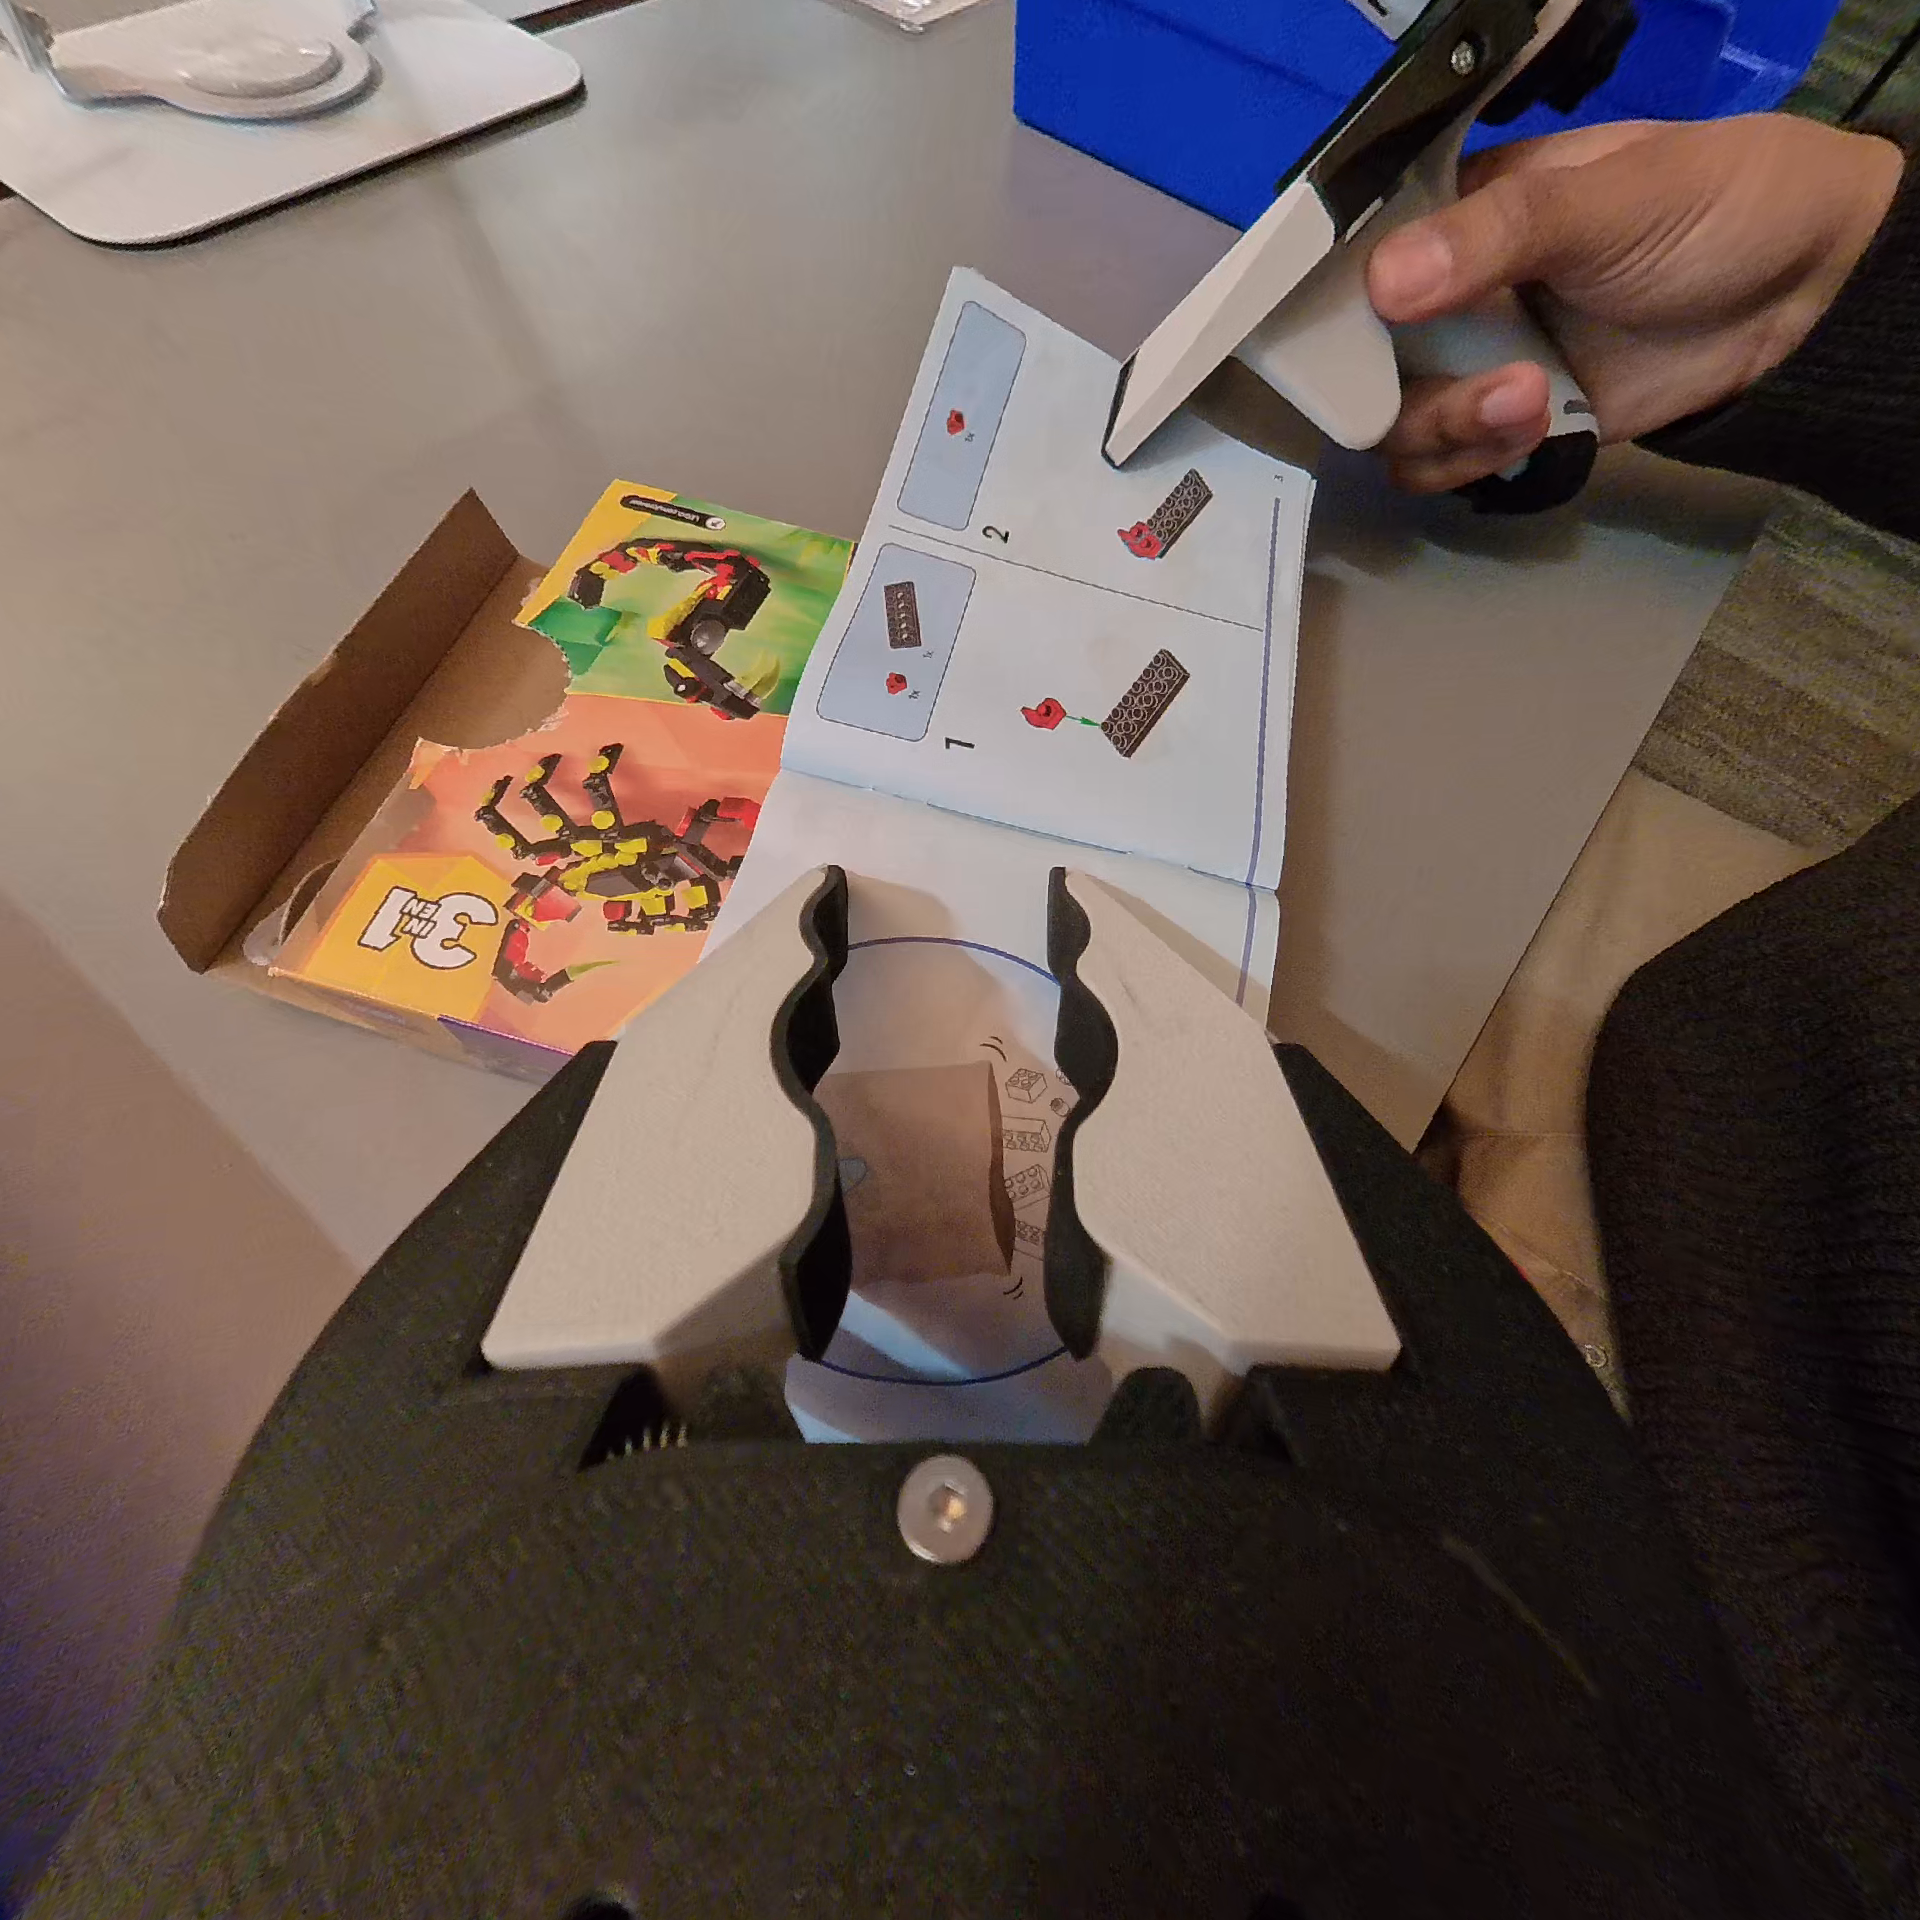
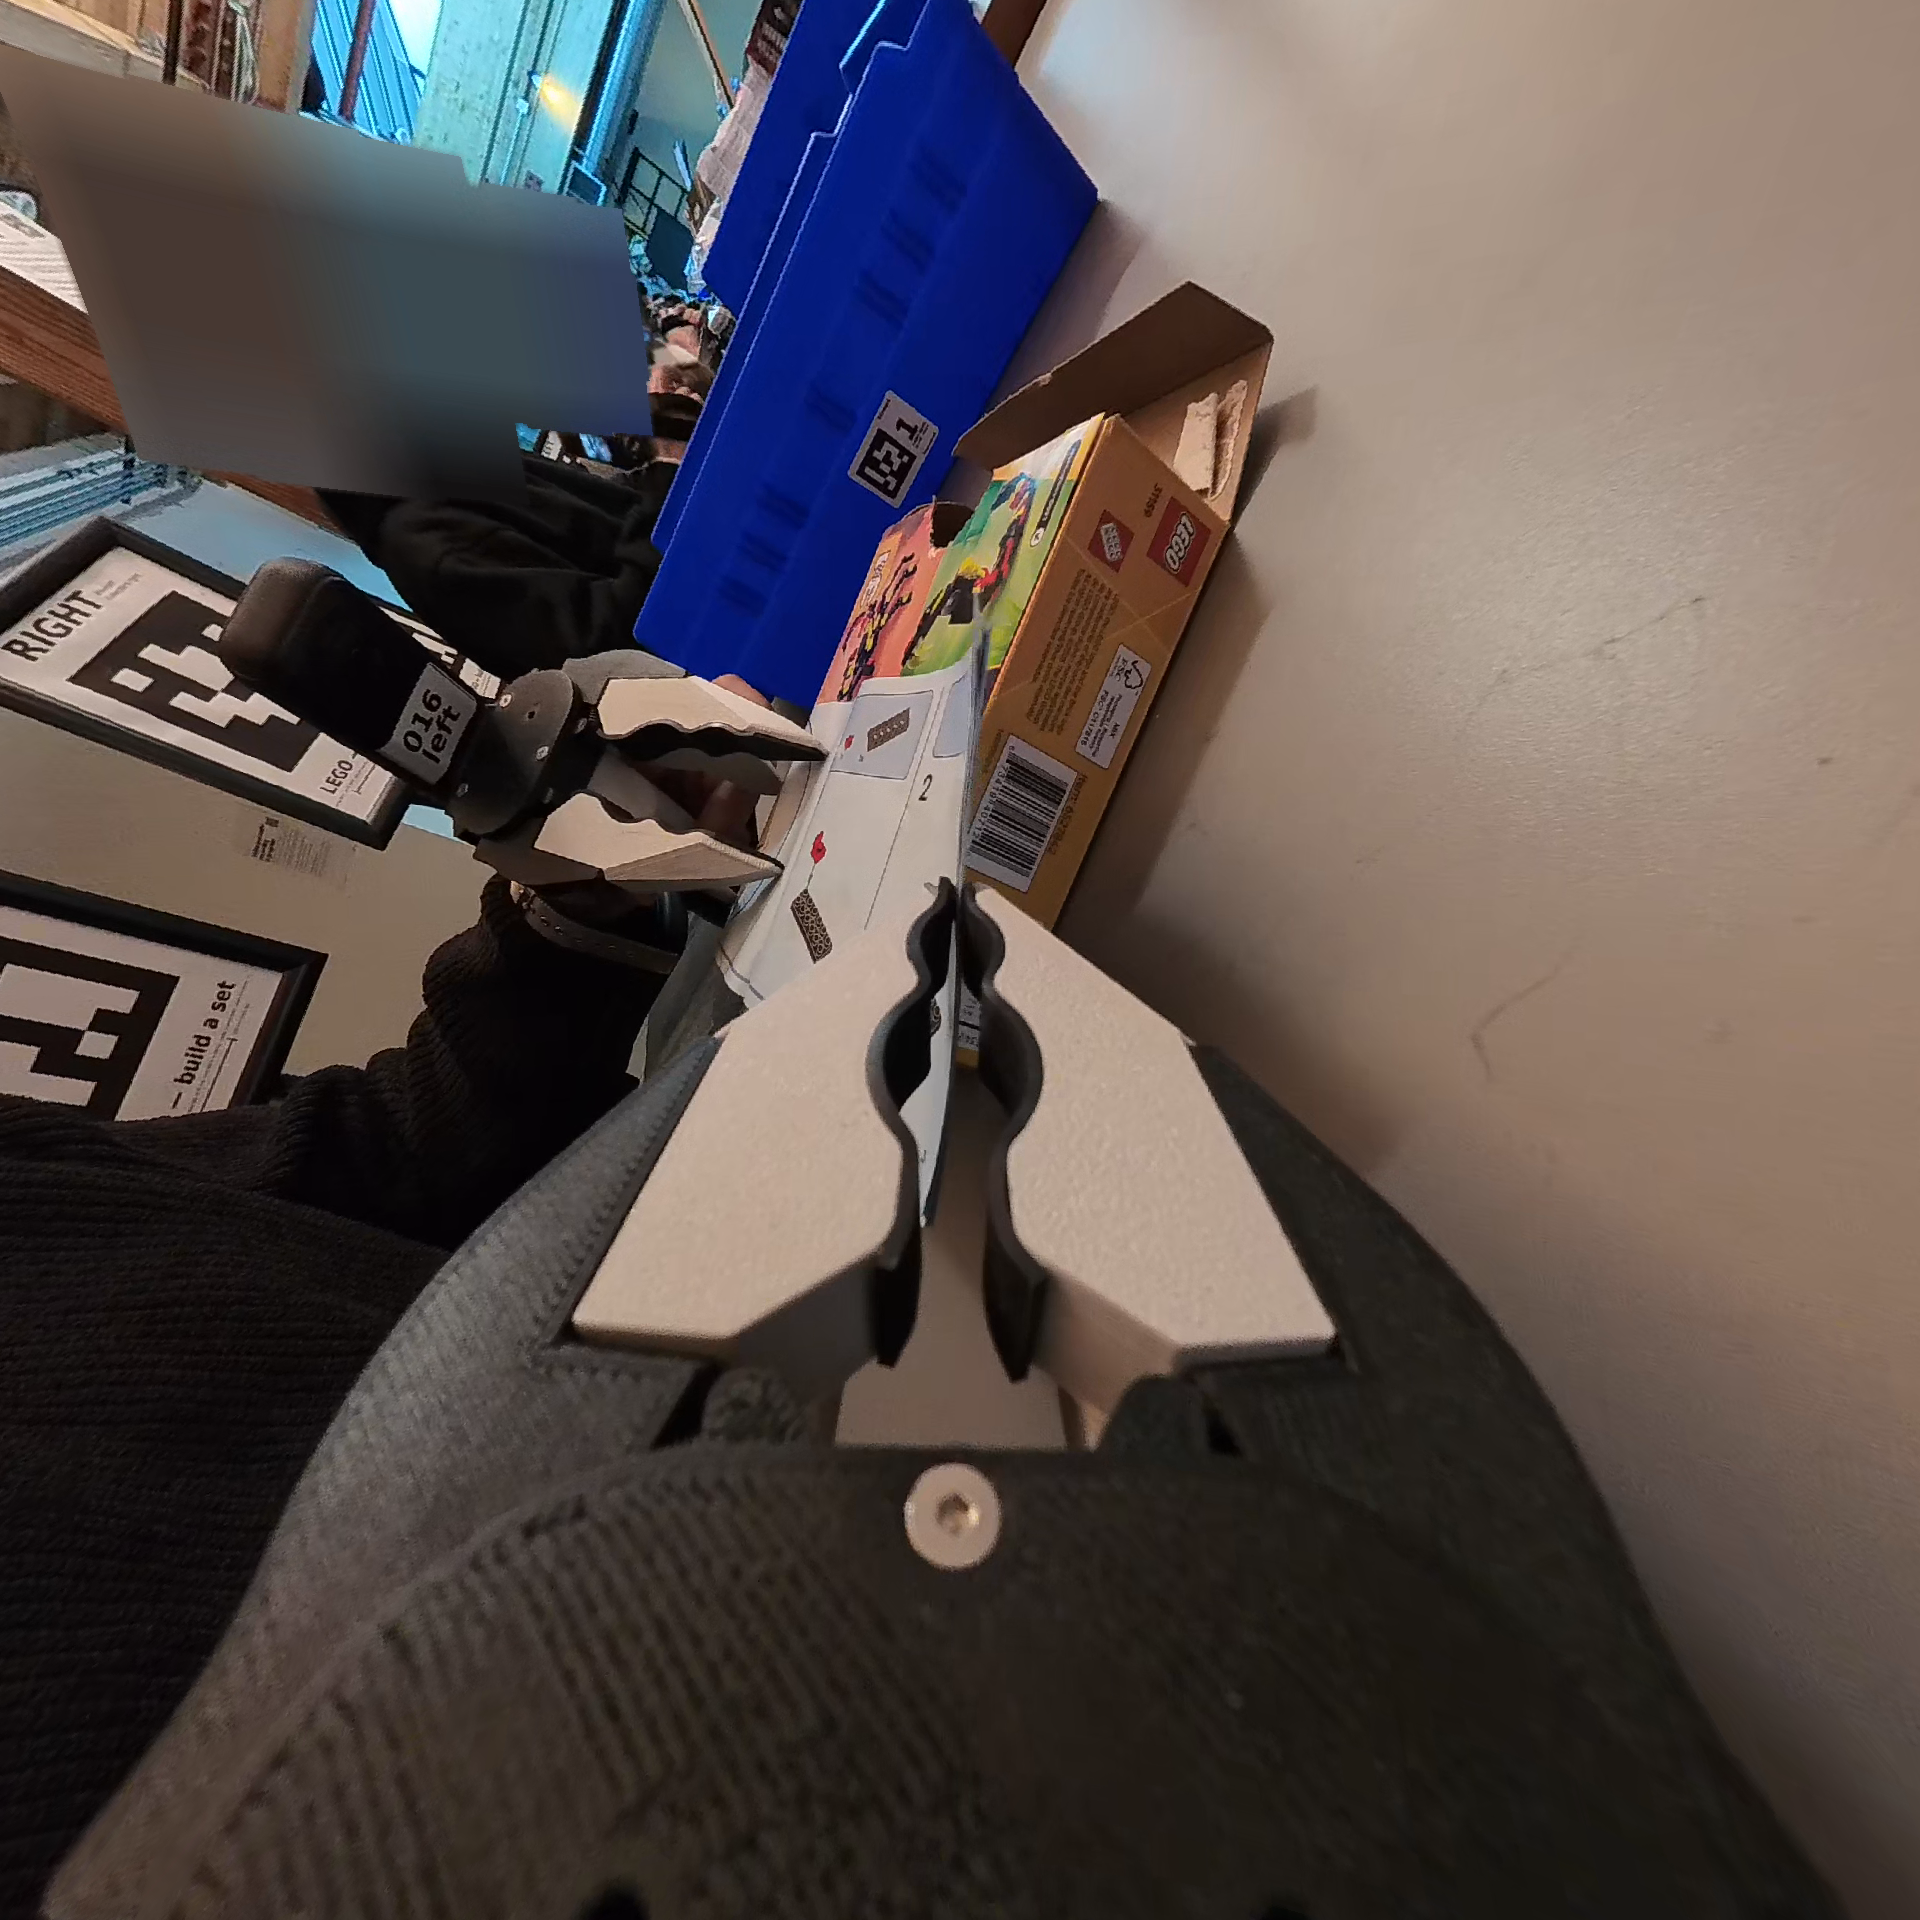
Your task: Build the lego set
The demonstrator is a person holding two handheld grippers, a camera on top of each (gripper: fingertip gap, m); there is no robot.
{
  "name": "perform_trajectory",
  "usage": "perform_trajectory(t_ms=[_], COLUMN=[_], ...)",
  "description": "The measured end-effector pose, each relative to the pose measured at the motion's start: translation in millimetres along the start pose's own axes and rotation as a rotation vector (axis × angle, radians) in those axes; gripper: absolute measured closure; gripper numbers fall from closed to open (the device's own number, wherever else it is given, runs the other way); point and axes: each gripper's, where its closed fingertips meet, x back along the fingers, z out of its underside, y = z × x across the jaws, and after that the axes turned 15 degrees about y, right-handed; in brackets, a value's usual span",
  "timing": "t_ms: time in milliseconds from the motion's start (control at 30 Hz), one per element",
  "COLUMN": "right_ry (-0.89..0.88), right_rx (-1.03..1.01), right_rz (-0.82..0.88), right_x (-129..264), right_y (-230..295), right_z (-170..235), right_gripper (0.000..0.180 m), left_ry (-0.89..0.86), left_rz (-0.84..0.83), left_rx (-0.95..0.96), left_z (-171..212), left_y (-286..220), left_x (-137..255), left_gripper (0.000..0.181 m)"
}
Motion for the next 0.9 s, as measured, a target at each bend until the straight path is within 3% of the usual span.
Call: perform_trajectory(t_ms=[233,567,700,900], right_ry=[-0.026,-0.021,0.038,-0.011], right_rx=[0.043,0.274,0.374,0.342], right_rz=[-0.037,-0.161,-0.127,-0.167], right_x=[3,6,1,7], right_y=[10,57,64,65], right_z=[-5,-4,6,-1], right_gripper=[0.180,0.180,0.180,0.180], left_ry=[-0.020,-0.235,-0.194,-0.054], left_rz=[0.026,0.156,0.170,0.169], left_rx=[0.026,0.172,0.146,0.042], left_z=[-3,-32,-27,-9], left_y=[-2,1,-5,-19], left_x=[2,32,26,8], left_gripper=[0.142,0.126,0.124,0.141])
